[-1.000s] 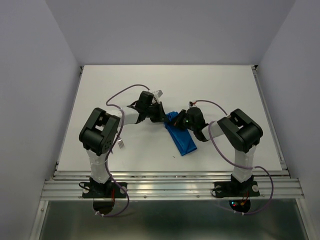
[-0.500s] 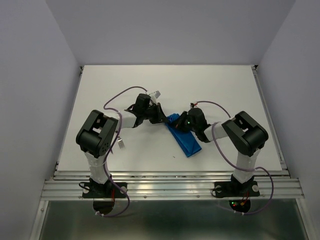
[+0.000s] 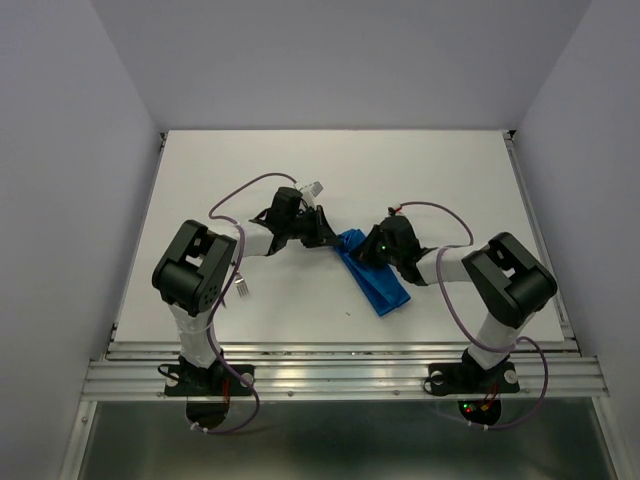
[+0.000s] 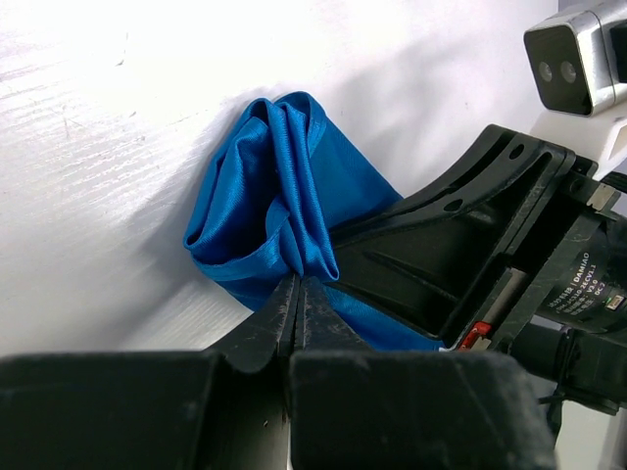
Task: Fold the napkin into a case and place the utensils inside
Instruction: Grasp the top corner of the smaller rectangle folded napkin from the folded napkin.
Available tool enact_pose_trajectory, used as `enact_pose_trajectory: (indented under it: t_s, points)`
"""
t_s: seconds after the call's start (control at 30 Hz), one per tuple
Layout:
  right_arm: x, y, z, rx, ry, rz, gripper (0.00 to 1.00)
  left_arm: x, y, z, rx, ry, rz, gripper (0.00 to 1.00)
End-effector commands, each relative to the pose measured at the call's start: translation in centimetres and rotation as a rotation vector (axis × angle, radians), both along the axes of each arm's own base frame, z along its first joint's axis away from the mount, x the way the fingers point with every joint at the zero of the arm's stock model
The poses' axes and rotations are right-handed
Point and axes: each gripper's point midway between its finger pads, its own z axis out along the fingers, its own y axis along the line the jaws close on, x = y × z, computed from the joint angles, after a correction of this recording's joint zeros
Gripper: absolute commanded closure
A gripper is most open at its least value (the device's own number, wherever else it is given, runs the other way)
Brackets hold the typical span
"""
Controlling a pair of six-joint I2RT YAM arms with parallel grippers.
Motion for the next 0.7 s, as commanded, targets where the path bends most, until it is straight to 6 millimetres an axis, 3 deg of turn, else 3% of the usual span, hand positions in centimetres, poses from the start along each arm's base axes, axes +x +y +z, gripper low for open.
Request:
enact_pose_trajectory:
  t_s: [0.0, 0.4, 0.67]
  points:
    - [0.0, -1.0, 0.8, -0.046, -0.028, -0.015, 0.90, 0.5, -0.8, 3.2, -0.066, -0.079, -0.025, 1.00]
    - [1.0, -0.7, 4.5, -0.019, -0.116, -0.014, 0.69, 0.2, -0.9, 2.7, -0.069, -0.058, -0.035, 1.00]
    - [1.6, -0.3, 5.3, -0.009, -0.131, -0.014, 0.66, 0.3, -0.9, 2.7, -0.070, -0.060, -0.037, 1.00]
